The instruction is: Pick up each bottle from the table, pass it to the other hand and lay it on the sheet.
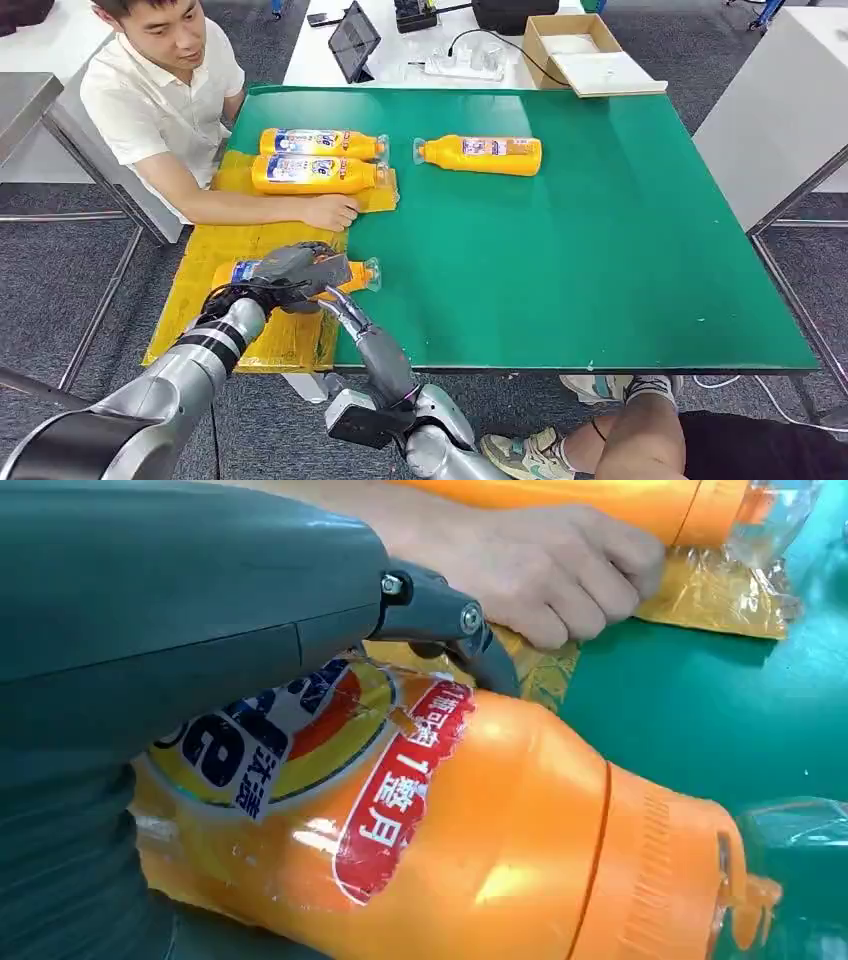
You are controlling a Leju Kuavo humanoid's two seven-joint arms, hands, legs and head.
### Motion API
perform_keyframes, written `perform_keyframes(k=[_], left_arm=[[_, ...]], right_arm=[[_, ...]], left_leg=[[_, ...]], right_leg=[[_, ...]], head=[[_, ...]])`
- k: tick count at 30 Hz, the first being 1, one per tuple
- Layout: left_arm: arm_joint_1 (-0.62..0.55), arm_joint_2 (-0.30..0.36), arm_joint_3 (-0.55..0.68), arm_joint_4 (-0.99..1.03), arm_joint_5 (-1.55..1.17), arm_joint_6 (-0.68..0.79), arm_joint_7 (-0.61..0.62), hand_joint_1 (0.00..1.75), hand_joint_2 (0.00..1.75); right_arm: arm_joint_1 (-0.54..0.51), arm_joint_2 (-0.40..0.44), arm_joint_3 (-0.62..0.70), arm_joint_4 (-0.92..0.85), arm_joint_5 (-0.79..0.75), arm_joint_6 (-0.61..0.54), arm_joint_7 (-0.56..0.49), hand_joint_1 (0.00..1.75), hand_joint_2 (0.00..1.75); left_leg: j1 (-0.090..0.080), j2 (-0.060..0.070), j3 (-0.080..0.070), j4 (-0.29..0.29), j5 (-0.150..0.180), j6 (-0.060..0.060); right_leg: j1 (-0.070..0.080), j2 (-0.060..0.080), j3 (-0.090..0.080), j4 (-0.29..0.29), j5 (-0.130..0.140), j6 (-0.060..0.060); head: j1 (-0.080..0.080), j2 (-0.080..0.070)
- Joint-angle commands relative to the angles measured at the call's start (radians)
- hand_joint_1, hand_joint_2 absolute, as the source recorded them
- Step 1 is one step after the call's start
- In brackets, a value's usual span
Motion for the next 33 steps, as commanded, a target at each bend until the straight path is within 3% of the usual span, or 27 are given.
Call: perform_keyframes(k=[1,6,7,9,10,11,12,17,28,33], left_arm=[[0.007,0.02,-0.006,0.091,0.008,-0.075,-0.027,0.0,1.75],[0.005,0.036,-0.043,0.101,0.028,-0.143,-0.079,0.0,1.75],[0.008,0.035,-0.037,0.098,0.046,-0.14,-0.09,0.0,0.0],[0.015,0.029,0.019,0.089,0.126,-0.164,-0.153,0.0,0.0],[0.024,0.008,0.204,0.073,0.353,-0.278,-0.275,0.0,1.75],[0.032,0.002,0.268,0.058,0.449,-0.342,-0.298,0.0,1.75],[0.038,-0.002,0.3,0.046,0.505,-0.386,-0.298,0.0,1.75],[0.091,-0.018,0.29,-0.048,0.741,-0.464,-0.27,0.0,1.75],[0.206,-0.048,0.074,-0.294,1.186,-0.302,-0.176,0.0,1.75],[0.358,-0.04,-0.037,-0.562,1.239,-0.249,-0.183,0.0,1.75]], right_arm=[[-0.023,-0.022,0.048,0.028,-0.023,-0.005,-0.009,0.0,0.0],[-0.052,-0.018,0.039,0.1,-0.045,-0.028,-0.035,0.0,0.0],[-0.057,-0.015,0.037,0.116,-0.049,-0.035,-0.043,0.0,0.0],[-0.062,-0.017,0.039,0.129,-0.052,-0.041,-0.05,0.0,0.0],[-0.064,-0.017,0.044,0.139,-0.054,-0.043,-0.066,0.0,0.0],[-0.064,-0.015,0.046,0.147,-0.058,-0.046,-0.078,0.0,0.0],[-0.063,-0.013,0.049,0.151,-0.059,-0.05,-0.083,0.0,1.75],[-0.059,-0.014,0.066,0.155,-0.067,-0.065,-0.082,0.0,1.75],[-0.039,-0.025,0.084,0.138,-0.048,-0.105,-0.068,0.0,1.75],[0.001,-0.063,0.087,0.058,-0.034,-0.134,-0.063,0.0,1.75]], left_leg=[[0.001,0.005,0.005,-0.002,-0.002,-0.002],[0.0,0.003,0.004,-0.002,-0.001,-0.001],[0.001,0.004,0.005,-0.002,-0.001,-0.002],[0.001,0.003,0.005,-0.003,-0.001,-0.002],[0.0,0.002,0.005,-0.002,0.0,-0.001],[0.001,0.002,0.006,-0.003,0.0,-0.002],[0.0,0.002,0.006,-0.002,0.0,-0.001],[0.001,0.002,0.006,-0.001,-0.001,-0.002],[0.002,0.0,0.003,-0.001,-0.001,-0.002],[0.001,0.0,0.002,-0.001,-0.002,-0.002]], right_leg=[[0.001,0.003,0.004,-0.002,-0.001,-0.002],[0.0,0.002,0.003,-0.001,0.0,-0.002],[0.001,0.003,0.004,-0.002,0.0,-0.002],[0.001,0.003,0.005,-0.002,0.0,-0.002],[0.0,0.002,0.004,-0.002,0.0,-0.002],[0.001,0.003,0.005,-0.003,0.001,-0.002],[0.001,0.003,0.006,-0.002,0.0,-0.002],[0.002,0.002,0.006,-0.002,0.0,-0.003],[0.002,0.0,0.003,-0.001,-0.001,-0.003],[0.001,0.0,0.002,-0.001,-0.002,-0.002]], head=[[0.0,0.0],[0.0,0.0],[0.0,0.0],[0.0,0.0],[0.0,0.0],[0.0,0.0],[0.0,0.0],[0.0,0.0],[0.0,0.0],[0.0,0.0]])
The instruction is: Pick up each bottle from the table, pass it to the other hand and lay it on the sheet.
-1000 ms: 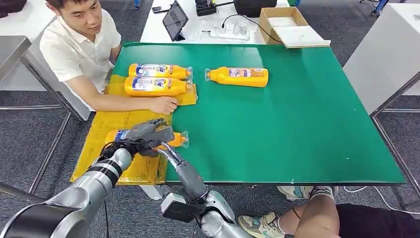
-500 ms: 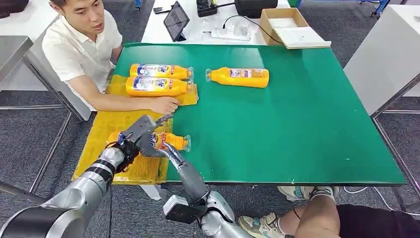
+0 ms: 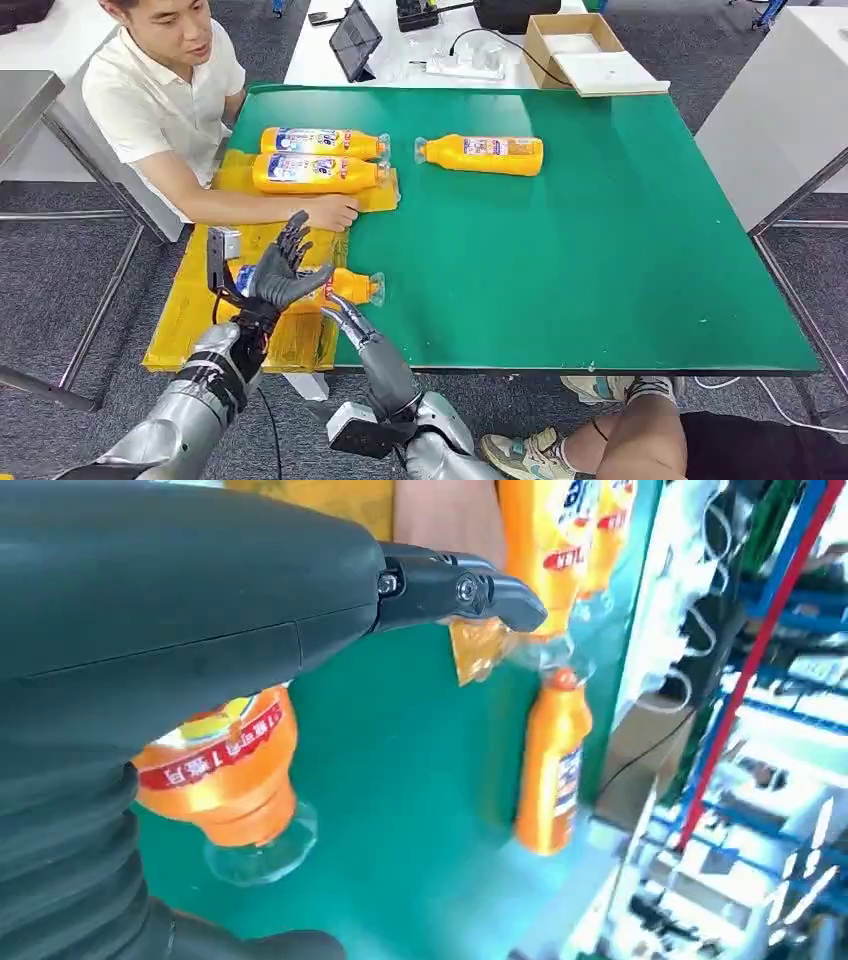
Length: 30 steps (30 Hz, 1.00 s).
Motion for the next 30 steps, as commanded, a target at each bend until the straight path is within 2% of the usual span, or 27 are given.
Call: perform_keyframes(k=[1,5,7,9,14,28,30], left_arm=[[0.206,0.006,-0.209,-0.417,0.062,0.091,-0.014,0.0,1.75],[0.403,-0.002,-0.239,-0.751,0.049,0.23,-0.092,0.0,1.75],[0.505,-0.01,-0.231,-0.904,0.08,0.274,-0.11,0.0,1.75],[0.567,-0.012,-0.225,-0.99,0.105,0.297,-0.132,0.0,1.75],[0.559,-0.007,-0.225,-0.979,0.109,0.303,-0.132,0.0,1.75],[0.554,-0.009,-0.225,-0.973,0.11,0.303,-0.132,0.0,1.75],[0.586,-0.024,-0.209,-1.008,0.121,0.32,-0.167,0.0,1.75]], right_arm=[[0.033,-0.074,0.039,-0.064,0.03,-0.061,0.007,0.0,1.75],[0.133,-0.192,-0.033,-0.267,0.106,-0.164,0.034,0.0,1.75],[0.212,-0.271,-0.124,-0.406,0.155,-0.203,0.059,0.0,1.75],[0.272,-0.314,-0.223,-0.51,0.187,-0.204,0.061,0.0,1.75],[0.287,-0.291,-0.27,-0.531,0.218,-0.154,0.051,0.0,1.75],[0.284,-0.285,-0.268,-0.525,0.223,-0.155,0.052,0.0,1.75],[0.303,-0.306,-0.323,-0.569,0.238,-0.229,0.059,0.0,1.75]], left_leg=[[0.0,0.002,0.003,-0.001,-0.001,-0.001],[0.0,0.001,0.002,-0.001,-0.002,-0.001],[0.0,0.002,0.002,-0.001,-0.003,-0.001],[0.0,0.0,0.001,-0.001,-0.003,-0.001],[0.0,0.0,-0.004,0.001,-0.004,0.0],[0.001,0.002,0.0,-0.001,-0.004,-0.001],[0.001,0.002,0.002,-0.001,-0.005,-0.002]], right_leg=[[0.001,0.0,0.003,-0.001,-0.001,-0.001],[0.001,0.0,0.003,-0.002,-0.002,-0.001],[0.0,0.0,0.002,-0.002,-0.002,-0.001],[0.0,-0.002,0.003,-0.003,-0.003,-0.001],[0.0,-0.001,-0.003,-0.002,-0.002,-0.001],[0.001,0.0,0.0,-0.003,-0.002,-0.001],[0.001,0.0,0.002,-0.003,-0.003,-0.002]], head=[[0.0,0.0],[0.0,0.0],[0.0,0.0],[0.0,0.0],[0.0,0.0],[0.0,0.0],[0.0,0.0]])
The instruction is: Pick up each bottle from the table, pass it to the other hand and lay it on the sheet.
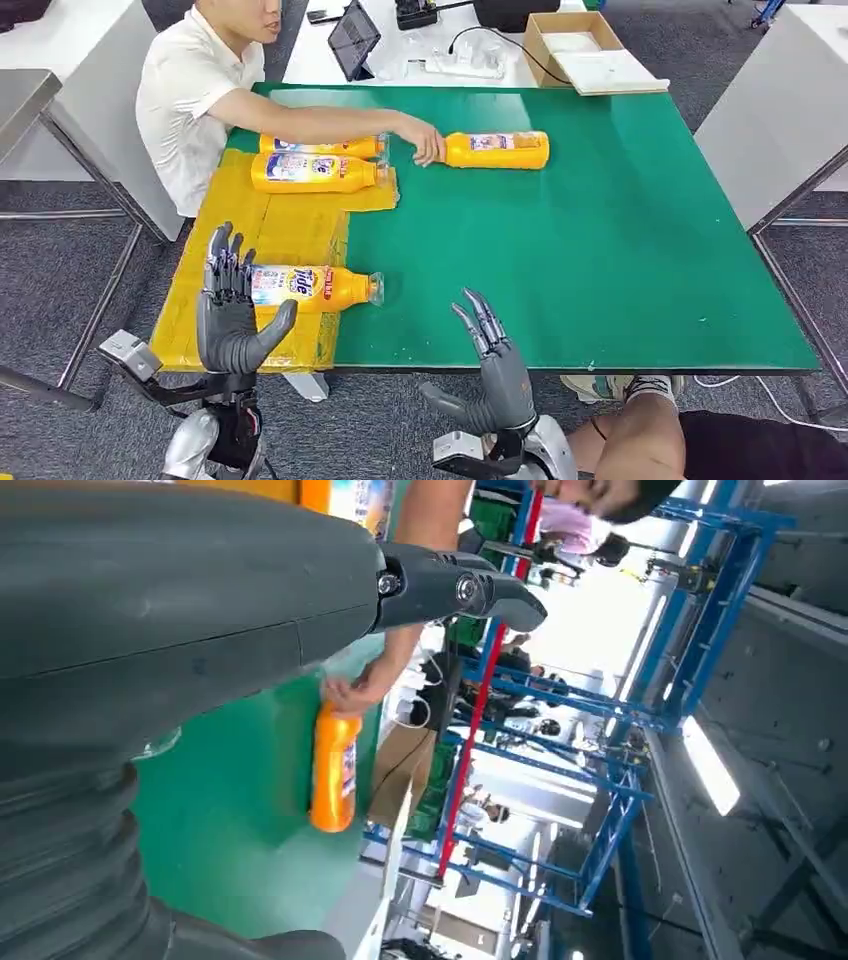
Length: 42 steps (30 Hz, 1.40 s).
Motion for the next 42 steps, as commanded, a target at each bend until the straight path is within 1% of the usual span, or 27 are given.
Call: perform_keyframes(k=[1,4,5,7,9,10,11,12,13,14,15,18,19,24,26,27,28,29,30,31,32,33,38,42], left_arm=[[0.044,-0.006,0.0,-0.047,0.014,0.022,-0.032,0.0,1.75],[0.092,-0.002,-0.006,-0.07,-0.034,0.05,-0.063,0.0,1.75],[0.098,-0.001,-0.007,-0.067,-0.047,0.054,-0.072,0.0,1.75],[0.1,-0.007,-0.004,-0.054,-0.055,0.061,-0.078,0.0,1.75],[0.097,-0.012,-0.004,-0.044,-0.056,0.063,-0.078,0.0,1.75],[0.098,-0.012,-0.007,-0.044,-0.058,0.057,-0.086,0.0,1.75],[0.099,-0.011,-0.013,-0.046,-0.059,0.049,-0.089,0.0,1.75],[0.091,-0.003,-0.028,-0.038,-0.111,0.063,-0.101,0.0,1.75],[0.081,-0.008,-0.035,-0.018,-0.158,0.097,-0.107,0.0,1.75],[0.075,-0.009,-0.038,-0.01,-0.178,0.116,-0.117,0.0,1.75],[0.069,-0.007,-0.046,0.003,-0.193,0.124,-0.119,0.0,1.75],[0.06,-0.001,-0.052,0.018,-0.212,0.135,-0.118,0.0,1.75],[0.059,-0.001,-0.052,0.018,-0.212,0.135,-0.118,0.0,1.75],[0.06,0.0,-0.052,0.017,-0.213,0.135,-0.118,0.0,1.75],[0.061,0.0,-0.052,0.014,-0.213,0.135,-0.118,0.0,1.75],[0.059,0.003,-0.055,0.013,-0.224,0.139,-0.116,0.0,1.75],[0.057,0.001,-0.056,0.014,-0.227,0.141,-0.116,0.0,1.75],[0.053,0.002,-0.059,0.017,-0.229,0.14,-0.114,0.0,1.75],[0.048,0.002,-0.062,0.022,-0.232,0.139,-0.11,0.0,1.75],[0.039,0.003,-0.067,0.033,-0.24,0.139,-0.1,0.0,1.75],[0.03,0.001,-0.07,0.044,-0.244,0.141,-0.09,0.0,1.75],[0.02,-0.001,-0.073,0.059,-0.247,0.143,-0.081,0.0,1.75],[-0.021,-0.008,-0.084,0.107,-0.246,0.146,-0.06,0.0,1.75],[-0.039,-0.011,-0.103,0.122,-0.244,0.139,-0.057,0.0,1.75]], right_arm=[[0.029,-0.049,-0.114,-0.078,0.022,-0.08,0.02,0.0,1.75],[0.048,-0.081,-0.25,-0.118,0.026,-0.041,0.034,0.0,1.75],[0.043,-0.086,-0.281,-0.107,0.037,-0.028,0.036,0.0,1.75],[0.02,-0.096,-0.346,-0.059,0.028,0.018,0.047,0.0,1.75],[-0.019,-0.113,-0.392,0.013,0.042,0.038,0.047,0.0,1.75],[-0.047,-0.125,-0.405,0.071,0.062,0.038,0.058,0.0,1.75],[-0.076,-0.139,-0.417,0.122,0.074,0.038,0.062,0.0,1.75],[-0.151,-0.173,-0.426,0.242,0.138,0.032,0.132,0.0,1.75],[-0.246,-0.198,-0.449,0.387,0.134,0.032,0.103,0.0,1.75],[-0.305,-0.205,-0.462,0.483,0.143,0.022,0.076,0.0,1.75],[-0.348,-0.208,-0.468,0.547,0.158,0.015,0.069,0.0,1.75],[-0.393,-0.204,-0.452,0.621,0.2,-0.003,0.085,0.0,1.75],[-0.393,-0.2,-0.451,0.621,0.202,-0.007,0.086,0.0,1.75],[-0.389,-0.194,-0.449,0.621,0.206,-0.014,0.089,0.0,1.75],[-0.386,-0.194,-0.448,0.619,0.206,-0.016,0.09,0.0,1.75],[-0.388,-0.195,-0.439,0.62,0.219,-0.008,0.103,0.0,1.75],[-0.395,-0.193,-0.426,0.633,0.237,-0.005,0.116,0.0,1.75],[-0.404,-0.192,-0.417,0.646,0.251,-0.002,0.127,0.0,1.75],[-0.416,-0.189,-0.407,0.668,0.265,0.003,0.139,0.0,1.75],[-0.434,-0.185,-0.393,0.698,0.288,0.002,0.158,0.0,1.75],[-0.449,-0.183,-0.385,0.725,0.301,0.002,0.172,0.0,1.75],[-0.47,-0.179,-0.377,0.759,0.311,0.011,0.184,0.0,1.75],[-0.544,-0.145,-0.34,0.86,0.352,0.041,0.23,0.0,1.75],[-0.575,-0.113,-0.345,0.898,0.326,0.08,0.209,0.0,1.75]], left_leg=[[0.0,0.001,0.003,0.0,-0.002,-0.001],[-0.001,0.0,0.002,0.0,-0.001,-0.001],[-0.001,0.0,0.004,-0.001,-0.002,-0.001],[-0.001,0.0,0.005,-0.001,-0.002,-0.001],[-0.001,0.0,0.001,-0.001,-0.001,0.0],[-0.001,0.001,0.004,-0.001,-0.002,-0.001],[-0.001,0.0,0.002,-0.001,-0.001,0.0],[-0.001,0.001,0.004,-0.001,-0.002,-0.001],[-0.001,0.002,0.003,-0.001,-0.001,-0.001],[-0.001,0.003,0.002,-0.001,-0.001,0.0],[-0.001,0.006,0.004,-0.001,-0.001,-0.001],[-0.001,0.005,0.004,-0.002,0.0,0.0],[-0.001,0.003,0.003,-0.001,0.001,0.002],[-0.001,0.004,0.006,-0.001,0.0,0.0],[-0.001,0.003,0.004,-0.001,0.0,0.001],[0.0,0.003,0.006,-0.001,-0.001,0.0],[0.0,0.002,0.004,-0.001,0.0,0.001],[-0.001,0.002,0.002,0.0,0.001,0.002],[0.0,0.004,0.004,0.0,0.0,0.001],[-0.001,0.003,0.002,0.0,0.001,0.002],[0.0,0.004,0.004,-0.001,0.0,0.001],[0.0,0.004,0.003,-0.001,0.001,0.001],[-0.001,0.004,0.002,0.0,0.001,0.001],[-0.001,0.004,0.003,-0.001,0.001,0.001]], right_leg=[[0.001,0.0,0.003,0.0,-0.001,-0.001],[0.0,-0.001,0.002,0.0,-0.002,-0.001],[0.0,-0.002,0.005,0.0,-0.003,-0.002],[0.0,-0.002,0.006,-0.002,-0.002,-0.001],[-0.001,-0.001,0.002,-0.002,-0.001,-0.001],[0.0,-0.001,0.005,-0.002,-0.001,-0.002],[-0.001,-0.001,0.003,-0.002,0.0,-0.001],[0.0,0.0,0.005,-0.002,-0.001,-0.002],[0.0,0.001,0.004,-0.003,0.001,-0.001],[-0.001,0.002,0.002,-0.003,0.002,0.0],[0.0,0.004,0.005,-0.004,0.002,-0.001],[0.0,0.002,0.004,-0.003,0.002,-0.001],[0.0,0.001,0.003,-0.003,0.002,0.0],[0.001,0.001,0.006,-0.003,0.0,-0.001],[0.0,0.0,0.004,-0.002,0.001,0.0],[0.001,0.0,0.006,-0.002,0.0,-0.001],[0.001,0.0,0.004,-0.002,0.0,0.0],[0.0,0.001,0.003,-0.001,0.001,0.0],[0.001,0.002,0.005,-0.002,0.0,-0.001],[0.0,0.002,0.003,-0.001,0.001,0.0],[0.001,0.002,0.005,-0.002,0.001,-0.001],[0.0,0.002,0.004,-0.002,0.001,0.0],[0.0,0.003,0.003,-0.001,0.002,0.0],[0.0,0.002,0.004,-0.002,0.002,-0.001]], head=[[0.0,0.0],[0.0,0.0],[0.0,0.0],[0.0,0.0],[0.0,0.0],[0.0,0.0],[0.0,0.0],[0.0,0.0],[0.0,0.0],[0.0,0.0],[0.0,0.0],[0.0,0.0],[0.0,0.0],[-0.001,0.0],[-0.001,0.0],[0.0,0.0],[-0.001,0.0],[0.0,0.0],[0.0,0.0],[0.0,0.0],[0.0,0.0],[0.0,0.0],[0.0,0.0],[-0.001,0.0]])
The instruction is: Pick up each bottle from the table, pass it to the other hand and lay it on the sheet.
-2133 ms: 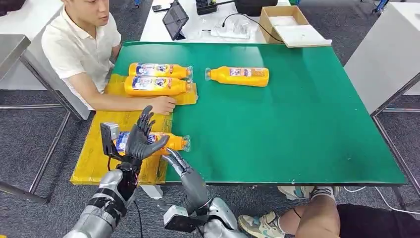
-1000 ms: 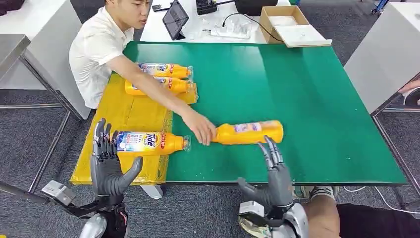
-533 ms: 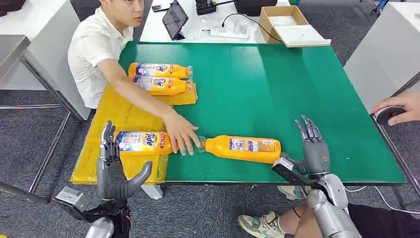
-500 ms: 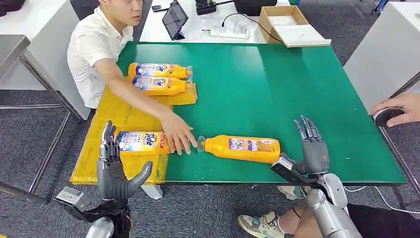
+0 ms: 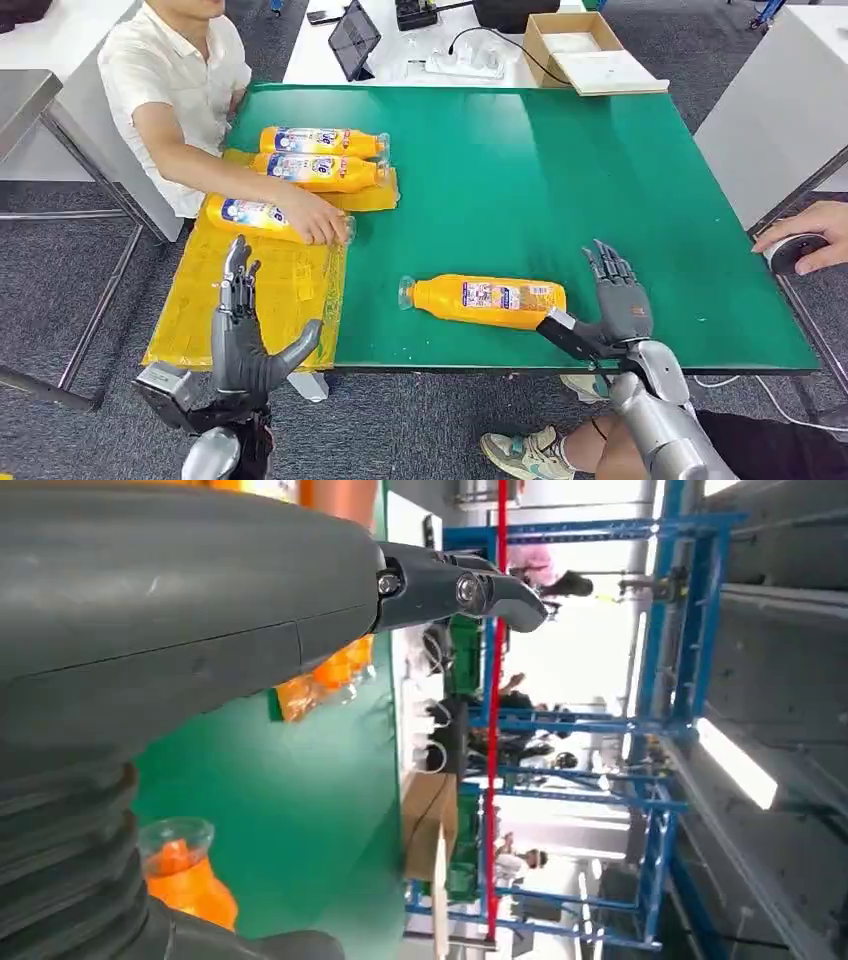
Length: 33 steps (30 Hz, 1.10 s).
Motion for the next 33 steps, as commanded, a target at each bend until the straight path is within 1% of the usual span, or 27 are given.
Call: perform_keyframes(k=[1,2,4,5,7,8,9,10,11,12,15,16,18,19,22,23,24,25,27,29,33], left_arm=[[-0.079,0.005,-0.047,0.12,0.006,-0.003,0.012,0.0,1.75],[-0.081,0.007,-0.052,0.118,0.007,-0.004,0.012,0.0,1.75],[-0.081,0.012,-0.056,0.114,0.01,-0.01,0.013,0.0,1.75],[-0.08,0.014,-0.056,0.112,0.011,-0.012,0.013,0.0,1.75],[-0.078,0.021,-0.061,0.111,0.022,-0.029,0.023,0.0,1.75],[-0.077,0.023,-0.062,0.112,0.025,-0.034,0.026,0.0,1.75],[-0.077,0.024,-0.066,0.114,0.028,-0.042,0.031,0.0,1.75],[-0.078,0.024,-0.067,0.116,0.028,-0.045,0.033,0.0,1.75],[-0.078,0.025,-0.068,0.118,0.028,-0.047,0.036,0.0,1.75],[-0.078,0.026,-0.068,0.119,0.028,-0.051,0.04,0.0,1.75],[-0.073,0.032,-0.069,0.115,0.034,-0.065,0.05,0.0,1.75],[-0.07,0.033,-0.067,0.111,0.036,-0.07,0.052,0.0,1.75],[-0.056,0.037,-0.061,0.096,0.033,-0.076,0.056,0.0,1.75],[-0.048,0.037,-0.057,0.086,0.031,-0.078,0.057,0.0,1.75],[-0.024,0.037,-0.037,0.056,0.019,-0.081,0.06,0.0,1.75],[-0.015,0.033,-0.026,0.038,0.021,-0.083,0.047,0.0,1.75],[-0.004,0.028,-0.012,0.015,0.019,-0.085,0.049,0.0,1.75],[0.003,0.026,-0.005,0.003,0.015,-0.089,0.054,0.0,1.75],[0.024,0.017,0.018,-0.007,0.004,-0.093,0.058,0.0,1.75],[0.031,0.014,0.026,-0.006,0.002,-0.095,0.057,0.0,1.75],[0.031,0.013,0.026,-0.005,0.002,-0.095,0.056,0.0,1.75]], right_arm=[[-0.138,0.082,0.051,0.22,-0.018,0.046,-0.014,0.0,1.75],[-0.137,0.087,0.053,0.219,-0.021,0.043,-0.024,0.0,1.75],[-0.133,0.094,0.059,0.211,-0.024,0.048,-0.041,0.0,1.75],[-0.132,0.095,0.061,0.208,-0.026,0.051,-0.045,0.0,1.75],[-0.128,0.095,0.061,0.196,-0.04,0.077,-0.049,0.0,1.75],[-0.127,0.094,0.064,0.195,-0.041,0.084,-0.046,0.0,1.75],[-0.128,0.087,0.071,0.196,-0.036,0.099,-0.039,0.0,1.75],[-0.13,0.081,0.079,0.199,-0.033,0.121,-0.023,0.0,1.75],[-0.132,0.072,0.093,0.2,-0.028,0.151,-0.013,0.0,1.75],[-0.135,0.062,0.103,0.204,-0.024,0.178,-0.002,0.0,1.75],[-0.14,0.045,0.116,0.199,-0.022,0.209,-0.001,0.0,1.75],[-0.139,0.041,0.119,0.189,-0.025,0.211,-0.006,0.0,1.75],[-0.135,0.035,0.134,0.157,-0.029,0.223,-0.008,0.0,1.75],[-0.128,0.028,0.145,0.128,-0.032,0.234,-0.006,0.0,1.75],[-0.097,-0.01,0.194,0.015,-0.019,0.24,0.037,0.0,1.75],[-0.098,-0.033,0.217,-0.029,0.009,0.221,0.065,0.0,1.75],[-0.091,-0.069,0.238,-0.115,0.024,0.242,0.117,0.0,1.75],[-0.082,-0.095,0.244,-0.17,0.036,0.256,0.156,0.0,1.75],[-0.058,-0.154,0.248,-0.254,0.105,0.25,0.232,0.0,1.75],[-0.056,-0.178,0.23,-0.273,0.117,0.248,0.248,0.0,1.75],[-0.055,-0.176,0.23,-0.271,0.117,0.25,0.248,0.0,1.75]], left_leg=[[0.0,0.004,0.004,-0.001,-0.001,-0.002],[0.001,0.005,0.006,-0.001,-0.002,-0.003],[0.001,0.003,0.003,-0.001,-0.001,-0.002],[0.001,0.004,0.005,-0.001,-0.002,-0.002],[0.001,0.002,0.002,-0.001,-0.001,-0.001],[0.001,0.003,0.004,-0.001,-0.001,-0.002],[0.001,0.002,0.003,-0.001,-0.001,-0.002],[0.001,0.003,0.005,-0.001,-0.001,-0.002],[0.001,0.002,0.003,-0.001,-0.001,-0.002],[0.001,0.003,0.005,-0.001,-0.002,-0.002],[0.0,0.002,0.003,-0.001,-0.001,-0.002],[0.0,0.002,0.005,-0.001,-0.002,-0.003],[0.0,0.001,0.002,-0.001,-0.001,-0.002],[0.001,0.002,0.004,-0.001,-0.001,-0.002],[0.0,0.002,0.003,-0.001,-0.001,-0.002],[0.0,0.002,0.005,0.0,-0.002,-0.002],[0.0,0.002,0.003,0.0,-0.001,-0.002],[0.0,0.003,0.005,0.0,-0.003,-0.002],[0.0,0.001,0.0,0.0,-0.001,-0.001],[-0.001,-0.001,0.001,0.0,-0.001,-0.001],[0.0,0.0,0.002,0.0,-0.002,-0.002]], right_leg=[[0.001,0.002,0.003,-0.001,0.0,-0.002],[0.001,0.003,0.004,-0.001,-0.001,-0.003],[0.001,0.001,0.002,0.0,0.0,-0.002],[0.001,0.003,0.004,0.0,-0.001,-0.002],[0.001,0.001,0.001,0.0,0.0,-0.001],[0.001,0.001,0.003,0.0,-0.001,-0.002],[0.001,0.001,0.002,0.0,-0.001,-0.002],[0.001,0.001,0.004,0.0,-0.001,-0.003],[0.001,0.001,0.002,0.0,-0.001,-0.002],[0.001,0.001,0.004,0.0,-0.001,-0.003],[0.0,0.0,0.003,0.0,-0.001,-0.002],[0.001,0.0,0.004,0.0,-0.002,-0.003],[0.0,0.0,0.002,0.0,-0.001,-0.002],[0.001,0.0,0.003,0.0,-0.001,-0.002],[0.001,0.001,0.002,0.0,-0.001,-0.002],[0.001,0.001,0.004,0.001,-0.002,-0.003],[0.0,0.001,0.002,0.0,-0.001,-0.002],[0.001,0.001,0.004,0.001,-0.002,-0.003],[0.0,0.0,0.0,0.001,-0.001,-0.001],[-0.001,-0.002,0.001,0.001,-0.002,-0.001],[0.0,-0.001,0.002,0.0,-0.002,-0.002]], head=[[0.0,0.0],[0.0,0.0],[0.0,0.0],[0.0,0.0],[0.0,0.0],[0.0,0.0],[0.0,0.0],[0.0,0.0],[0.0,0.0],[0.0,0.0],[0.0,0.0],[0.0,0.0],[0.0,0.0],[0.0,0.0],[0.0,0.0],[0.0,0.0],[0.0,0.0],[0.0,0.0],[0.0,0.0],[0.0,0.0],[0.0,0.0]])
